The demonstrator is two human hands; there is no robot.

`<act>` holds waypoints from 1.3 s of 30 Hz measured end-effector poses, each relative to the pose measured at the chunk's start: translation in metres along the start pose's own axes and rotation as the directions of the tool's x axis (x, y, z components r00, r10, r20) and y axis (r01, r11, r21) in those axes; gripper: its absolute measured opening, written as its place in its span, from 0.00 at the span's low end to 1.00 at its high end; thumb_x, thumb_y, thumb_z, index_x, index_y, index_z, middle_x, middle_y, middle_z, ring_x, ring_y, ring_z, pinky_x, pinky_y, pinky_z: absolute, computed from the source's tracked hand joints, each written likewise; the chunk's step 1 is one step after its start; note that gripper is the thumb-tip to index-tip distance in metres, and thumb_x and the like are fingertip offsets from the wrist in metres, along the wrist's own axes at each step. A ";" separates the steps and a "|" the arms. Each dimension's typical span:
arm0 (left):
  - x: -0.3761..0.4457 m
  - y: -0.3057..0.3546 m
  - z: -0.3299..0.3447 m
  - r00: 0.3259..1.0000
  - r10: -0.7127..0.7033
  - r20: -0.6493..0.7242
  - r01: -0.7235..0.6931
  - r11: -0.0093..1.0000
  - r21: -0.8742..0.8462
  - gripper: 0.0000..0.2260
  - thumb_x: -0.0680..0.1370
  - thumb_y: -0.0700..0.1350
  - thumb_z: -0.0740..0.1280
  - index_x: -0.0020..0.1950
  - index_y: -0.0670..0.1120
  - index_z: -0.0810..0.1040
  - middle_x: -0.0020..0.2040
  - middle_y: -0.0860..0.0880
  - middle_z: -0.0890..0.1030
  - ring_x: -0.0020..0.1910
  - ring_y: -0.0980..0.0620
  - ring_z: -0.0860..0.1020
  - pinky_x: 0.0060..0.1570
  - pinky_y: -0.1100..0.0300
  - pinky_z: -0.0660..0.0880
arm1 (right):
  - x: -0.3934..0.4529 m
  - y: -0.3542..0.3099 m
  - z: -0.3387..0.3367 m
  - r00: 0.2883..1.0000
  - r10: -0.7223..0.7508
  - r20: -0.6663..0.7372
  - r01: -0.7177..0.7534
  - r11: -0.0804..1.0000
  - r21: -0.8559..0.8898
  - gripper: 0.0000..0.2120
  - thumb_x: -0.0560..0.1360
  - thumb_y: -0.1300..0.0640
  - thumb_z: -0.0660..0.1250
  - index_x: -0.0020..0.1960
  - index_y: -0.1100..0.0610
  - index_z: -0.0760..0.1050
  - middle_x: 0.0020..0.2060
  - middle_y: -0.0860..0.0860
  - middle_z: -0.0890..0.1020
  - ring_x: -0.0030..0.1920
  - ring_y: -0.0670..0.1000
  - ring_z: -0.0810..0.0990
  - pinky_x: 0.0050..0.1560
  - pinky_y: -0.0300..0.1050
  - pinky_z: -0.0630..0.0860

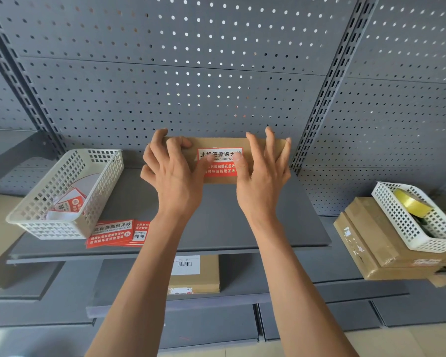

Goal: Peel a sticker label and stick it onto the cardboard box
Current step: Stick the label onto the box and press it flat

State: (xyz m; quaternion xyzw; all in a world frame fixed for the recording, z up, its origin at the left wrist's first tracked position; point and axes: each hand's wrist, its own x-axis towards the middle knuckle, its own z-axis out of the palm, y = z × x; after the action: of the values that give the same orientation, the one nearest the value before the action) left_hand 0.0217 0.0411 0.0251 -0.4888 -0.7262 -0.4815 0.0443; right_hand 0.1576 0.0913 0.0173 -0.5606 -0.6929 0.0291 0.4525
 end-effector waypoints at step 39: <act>-0.014 -0.009 0.003 0.998 0.064 -0.017 -0.063 0.997 0.048 0.23 0.77 0.62 0.66 0.66 0.49 0.71 0.82 0.44 0.54 0.76 0.42 0.58 0.65 0.40 0.61 | -0.002 0.012 -0.011 0.990 -0.112 0.085 0.112 0.994 0.008 0.28 0.79 0.35 0.59 0.76 0.45 0.65 0.81 0.47 0.57 0.81 0.61 0.47 0.64 0.63 0.70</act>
State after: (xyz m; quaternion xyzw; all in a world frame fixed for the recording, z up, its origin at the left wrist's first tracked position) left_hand 0.0237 0.0336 0.0104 -0.5058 -0.7212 -0.4669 0.0779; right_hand 0.1739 0.0890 0.0156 -0.5183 -0.7420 0.0287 0.4242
